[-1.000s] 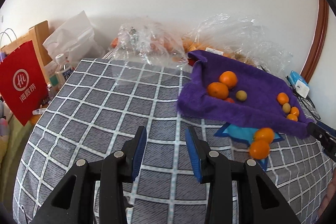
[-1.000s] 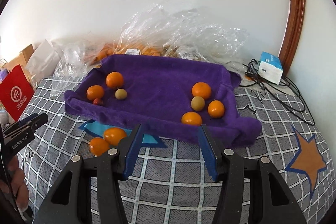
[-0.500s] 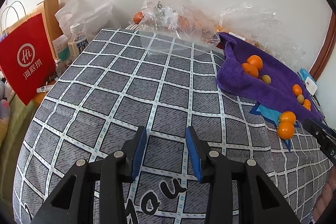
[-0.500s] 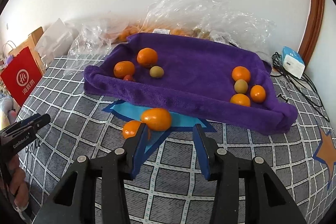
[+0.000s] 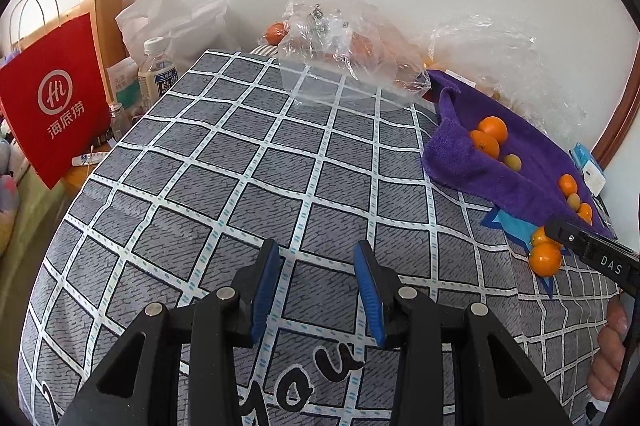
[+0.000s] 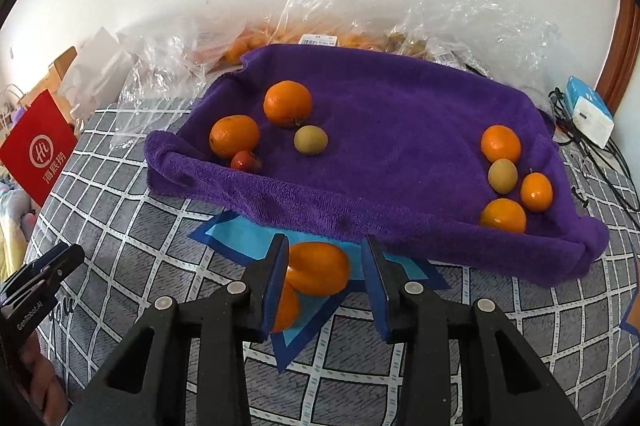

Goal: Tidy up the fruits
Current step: 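Withdraw both open grippers from the towel, then close the right gripper on the orange lying on the bed, then carry the orange with the right gripper while the left gripper reaches the orange on the star mat, then close the left gripper on the orange and lift it toward the towel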

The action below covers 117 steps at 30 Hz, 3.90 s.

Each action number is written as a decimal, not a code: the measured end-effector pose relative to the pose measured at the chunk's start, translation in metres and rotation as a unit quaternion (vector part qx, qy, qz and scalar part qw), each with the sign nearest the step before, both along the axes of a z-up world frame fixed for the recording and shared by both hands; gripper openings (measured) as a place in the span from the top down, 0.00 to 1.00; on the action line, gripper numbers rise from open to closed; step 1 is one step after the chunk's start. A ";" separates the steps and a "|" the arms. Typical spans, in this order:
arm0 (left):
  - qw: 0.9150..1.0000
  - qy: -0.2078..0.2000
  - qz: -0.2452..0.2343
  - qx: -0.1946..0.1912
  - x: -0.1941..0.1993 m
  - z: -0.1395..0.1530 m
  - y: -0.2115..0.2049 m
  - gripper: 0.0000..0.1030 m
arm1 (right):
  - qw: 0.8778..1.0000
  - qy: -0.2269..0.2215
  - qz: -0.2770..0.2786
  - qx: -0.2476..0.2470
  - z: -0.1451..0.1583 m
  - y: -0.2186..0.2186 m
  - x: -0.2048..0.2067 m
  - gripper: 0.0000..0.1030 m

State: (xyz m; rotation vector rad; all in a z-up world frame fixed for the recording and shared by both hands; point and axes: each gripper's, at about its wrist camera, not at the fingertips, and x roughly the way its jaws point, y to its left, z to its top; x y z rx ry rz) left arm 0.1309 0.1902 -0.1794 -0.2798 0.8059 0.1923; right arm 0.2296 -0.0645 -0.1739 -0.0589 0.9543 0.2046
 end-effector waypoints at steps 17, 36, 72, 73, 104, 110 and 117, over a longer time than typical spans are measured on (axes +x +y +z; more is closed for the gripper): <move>1.000 0.002 0.003 -0.006 0.002 -0.001 0.001 0.62 | 1.000 -0.001 -0.013 0.013 -0.002 -0.028 -0.008 0.60; 1.000 0.007 -0.015 0.003 0.002 -0.002 -0.005 0.55 | 0.999 -0.014 -0.043 -0.022 -0.016 -0.077 -0.047 0.60; 0.988 0.018 -0.147 -0.037 0.033 0.029 -0.103 0.43 | 0.993 -0.041 -0.111 -0.006 0.014 -0.144 -0.073 0.61; 0.988 0.018 -0.150 -0.040 0.035 0.028 -0.107 0.42 | 0.992 -0.040 -0.116 -0.008 0.013 -0.147 -0.073 0.61; 0.982 0.039 -0.182 -0.016 0.057 0.007 -0.182 0.66 | 0.990 -0.012 -0.135 0.041 -0.011 -0.176 -0.082 0.61; 0.984 0.043 -0.172 -0.030 0.055 0.012 -0.176 0.66 | 0.992 -0.017 -0.121 0.030 -0.009 -0.165 -0.079 0.61; 0.987 0.029 -0.158 -0.027 0.049 0.025 -0.162 0.66 | 0.992 -0.019 -0.115 0.044 -0.004 -0.156 -0.077 0.61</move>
